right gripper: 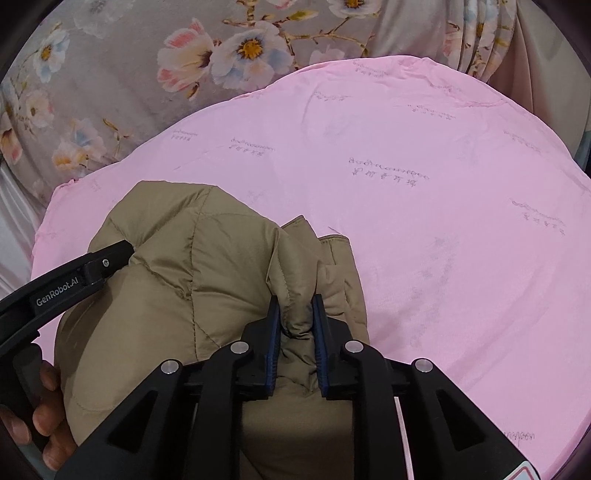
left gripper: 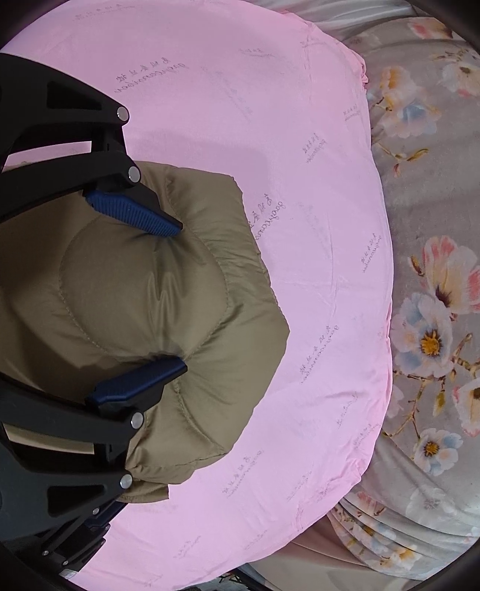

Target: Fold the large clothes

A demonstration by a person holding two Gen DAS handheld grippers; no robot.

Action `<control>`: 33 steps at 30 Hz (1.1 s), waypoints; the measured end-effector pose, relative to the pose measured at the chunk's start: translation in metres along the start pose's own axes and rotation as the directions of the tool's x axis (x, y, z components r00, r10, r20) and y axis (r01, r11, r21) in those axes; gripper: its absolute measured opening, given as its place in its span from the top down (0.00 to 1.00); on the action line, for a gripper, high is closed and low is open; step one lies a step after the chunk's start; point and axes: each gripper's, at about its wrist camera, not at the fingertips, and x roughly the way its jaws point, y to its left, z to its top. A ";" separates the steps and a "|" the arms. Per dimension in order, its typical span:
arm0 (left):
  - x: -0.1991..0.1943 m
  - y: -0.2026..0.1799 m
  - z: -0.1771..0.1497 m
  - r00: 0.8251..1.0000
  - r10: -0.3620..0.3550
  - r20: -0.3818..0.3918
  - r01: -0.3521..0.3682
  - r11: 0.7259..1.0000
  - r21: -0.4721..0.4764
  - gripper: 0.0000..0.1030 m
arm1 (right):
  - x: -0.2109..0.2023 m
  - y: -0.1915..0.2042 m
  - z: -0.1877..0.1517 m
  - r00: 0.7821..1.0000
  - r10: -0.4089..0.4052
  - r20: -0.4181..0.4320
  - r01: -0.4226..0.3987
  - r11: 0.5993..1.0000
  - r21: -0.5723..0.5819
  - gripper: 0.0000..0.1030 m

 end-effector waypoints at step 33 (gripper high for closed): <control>-0.073 0.012 -0.033 0.996 0.015 0.093 -0.016 1.000 0.005 0.37 | -0.068 -0.034 -0.023 0.986 0.163 0.041 -0.165 0.985 0.052 0.62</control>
